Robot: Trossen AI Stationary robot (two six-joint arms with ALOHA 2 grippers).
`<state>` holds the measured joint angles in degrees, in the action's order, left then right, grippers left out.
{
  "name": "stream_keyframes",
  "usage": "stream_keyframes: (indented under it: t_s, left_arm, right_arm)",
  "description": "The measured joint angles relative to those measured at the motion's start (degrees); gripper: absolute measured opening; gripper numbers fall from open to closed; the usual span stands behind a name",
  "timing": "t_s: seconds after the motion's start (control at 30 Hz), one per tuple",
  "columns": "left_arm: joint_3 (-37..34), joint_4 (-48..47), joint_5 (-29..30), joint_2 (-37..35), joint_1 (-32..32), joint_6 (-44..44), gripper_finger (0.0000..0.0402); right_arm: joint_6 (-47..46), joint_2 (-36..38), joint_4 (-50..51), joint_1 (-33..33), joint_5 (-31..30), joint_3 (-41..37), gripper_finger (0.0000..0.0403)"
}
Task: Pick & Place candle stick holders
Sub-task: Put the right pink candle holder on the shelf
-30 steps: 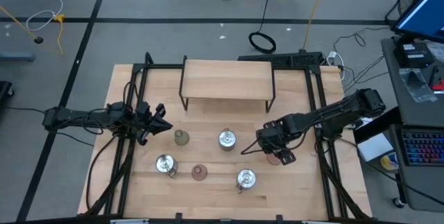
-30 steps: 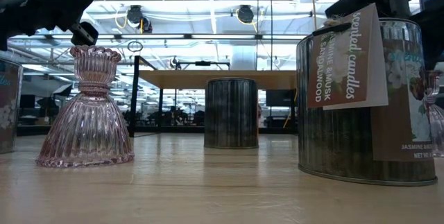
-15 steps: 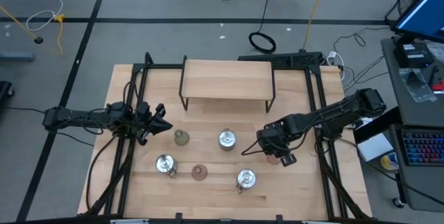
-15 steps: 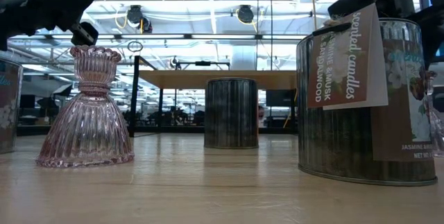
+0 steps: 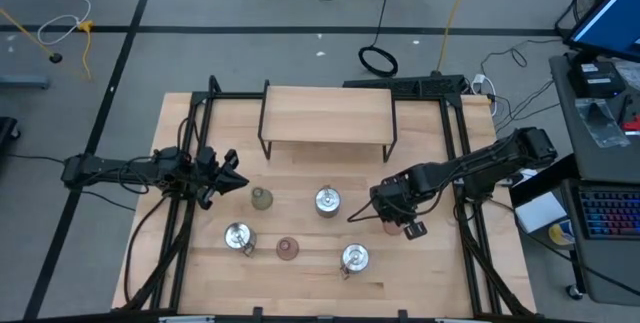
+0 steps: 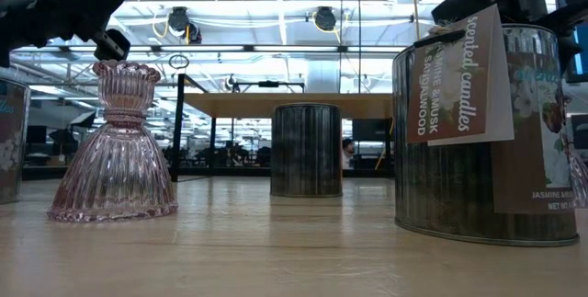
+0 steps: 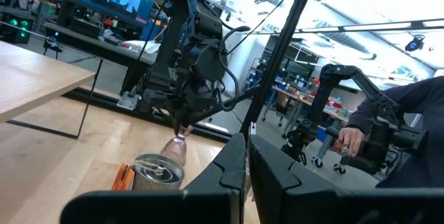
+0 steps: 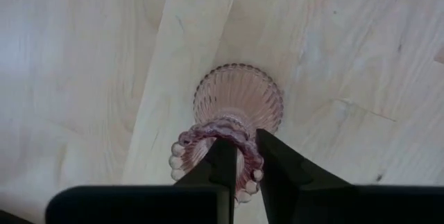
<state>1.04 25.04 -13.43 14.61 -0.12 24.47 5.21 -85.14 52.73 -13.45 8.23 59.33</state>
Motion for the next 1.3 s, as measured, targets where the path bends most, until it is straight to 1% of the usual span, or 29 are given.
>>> stream_keyframes:
  t_s: [0.13,0.27,0.4,0.57,0.63,0.73,0.93,1.1,1.3]
  left_arm:
    - [0.0,0.0,0.0,0.0,0.0,0.0,0.0019]
    - [0.0,0.0,0.0,0.0,0.0,-0.2,0.0019]
    - [0.0,0.0,0.0,0.0,0.0,-0.1,0.0019]
    - [0.0,0.0,0.0,0.0,0.0,-0.1,0.0019]
    - [0.0,0.1,0.0,0.0,0.0,-0.1,0.0019]
    - [0.0,0.1,0.0,0.0,0.0,0.0,0.0019]
    - [0.0,0.1,0.0,0.0,0.0,0.0,0.0019]
    - [0.0,0.1,0.0,0.0,0.0,0.0,0.0019]
    - [0.0,0.1,0.0,0.0,0.0,0.0,0.0019]
  right_arm:
    - [-0.8,1.2,0.5,0.3,0.5,0.2,0.0028]
    - [-1.5,3.0,2.9,1.8,-0.5,3.4,0.0025]
    - [-1.5,4.2,5.6,3.8,0.4,8.7,0.0025]
    - [-1.6,4.7,9.6,7.4,0.4,17.5,0.0025]
    - [-2.9,4.6,11.2,9.3,0.4,21.1,0.0025]
    - [-6.0,4.7,12.6,13.3,0.7,26.3,0.0025]
    - [-10.6,4.7,15.4,22.6,-0.5,34.8,0.0025]
    - [-10.8,4.7,15.9,30.9,-5.7,39.8,0.0025]
    - [-10.3,2.1,15.4,41.8,-5.4,44.1,0.0025]
